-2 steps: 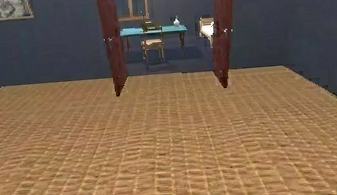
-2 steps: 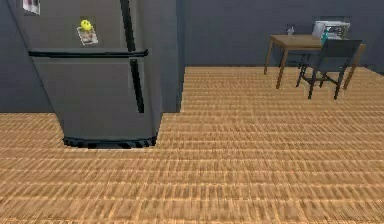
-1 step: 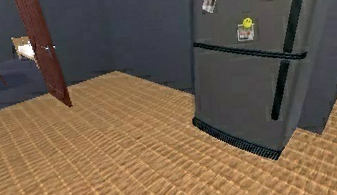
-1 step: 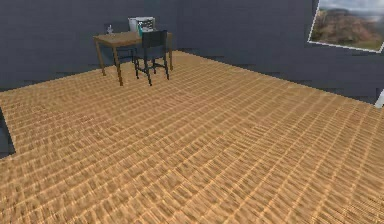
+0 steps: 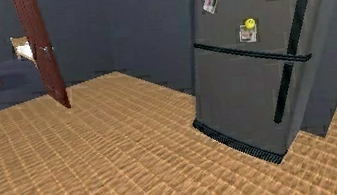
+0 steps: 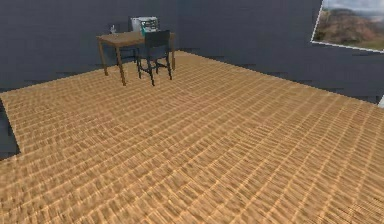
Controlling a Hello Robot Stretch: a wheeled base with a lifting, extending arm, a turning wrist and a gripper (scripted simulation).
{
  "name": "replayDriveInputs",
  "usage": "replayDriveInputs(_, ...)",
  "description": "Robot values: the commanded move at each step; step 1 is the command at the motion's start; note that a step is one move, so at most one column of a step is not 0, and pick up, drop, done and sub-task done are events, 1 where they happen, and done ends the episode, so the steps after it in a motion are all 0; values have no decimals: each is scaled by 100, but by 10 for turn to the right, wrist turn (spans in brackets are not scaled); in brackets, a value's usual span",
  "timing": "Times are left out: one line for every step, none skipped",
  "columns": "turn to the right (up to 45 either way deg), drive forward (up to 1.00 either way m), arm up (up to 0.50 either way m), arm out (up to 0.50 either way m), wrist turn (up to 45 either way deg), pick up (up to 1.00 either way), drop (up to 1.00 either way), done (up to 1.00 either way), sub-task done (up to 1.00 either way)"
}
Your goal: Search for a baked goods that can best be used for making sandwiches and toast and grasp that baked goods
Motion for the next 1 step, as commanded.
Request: replayDriveInputs(-450,0,0,0,0,0,0,0,0)
